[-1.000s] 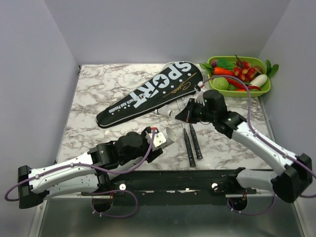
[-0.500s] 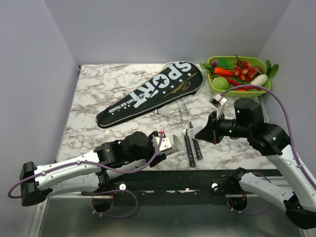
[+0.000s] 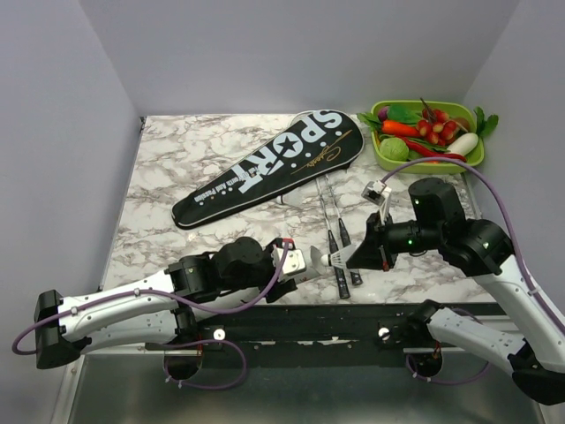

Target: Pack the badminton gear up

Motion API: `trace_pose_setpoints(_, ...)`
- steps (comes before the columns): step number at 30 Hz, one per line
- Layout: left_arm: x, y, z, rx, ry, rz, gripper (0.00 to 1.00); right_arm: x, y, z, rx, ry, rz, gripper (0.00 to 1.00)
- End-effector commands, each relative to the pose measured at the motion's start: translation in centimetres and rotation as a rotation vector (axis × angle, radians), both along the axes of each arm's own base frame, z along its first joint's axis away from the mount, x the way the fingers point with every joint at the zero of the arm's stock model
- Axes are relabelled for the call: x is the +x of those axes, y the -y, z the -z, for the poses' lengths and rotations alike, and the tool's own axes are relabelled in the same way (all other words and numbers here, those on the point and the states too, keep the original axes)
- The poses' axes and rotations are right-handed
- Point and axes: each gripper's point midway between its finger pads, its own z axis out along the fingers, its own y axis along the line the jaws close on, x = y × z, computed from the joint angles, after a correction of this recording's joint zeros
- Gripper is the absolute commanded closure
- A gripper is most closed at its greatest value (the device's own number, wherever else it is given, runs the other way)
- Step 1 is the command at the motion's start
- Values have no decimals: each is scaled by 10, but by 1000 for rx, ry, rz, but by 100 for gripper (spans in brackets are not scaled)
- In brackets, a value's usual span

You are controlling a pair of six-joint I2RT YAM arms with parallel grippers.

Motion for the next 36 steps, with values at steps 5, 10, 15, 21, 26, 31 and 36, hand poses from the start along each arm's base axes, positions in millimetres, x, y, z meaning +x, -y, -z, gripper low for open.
trace_pose_setpoints(5, -12, 2, -12, -43, -40, 17, 100, -5, -32, 11, 7, -65, -74, 100)
trace_pose_setpoints(10, -12, 1, -13, -46, -39, 19, 100, 2, -53, 15, 39, -60, -93, 100)
trace_pose_setpoints(15, -12, 0, -17, -62, -32, 16, 100, 8, -69, 33, 52, -99, -98, 100)
trace_pose_setpoints(21, -12, -1, -21, -77, -26, 15, 100, 3, -90, 42, 130, -141, -132, 100)
trace_pose_setpoints(26, -12, -1, -18, -70, -27, 12, 100, -4, -100, 47, 185, -166, -158, 99)
trace_pose_setpoints(31, -11, 0, -18, -68, -26, 12, 100, -15, -105, 49, 221, -194, -186, 99)
trace_pose_setpoints(36, -11, 1, -15, -59, -30, 14, 100, -9, -97, 51, 214, -144, -117, 73)
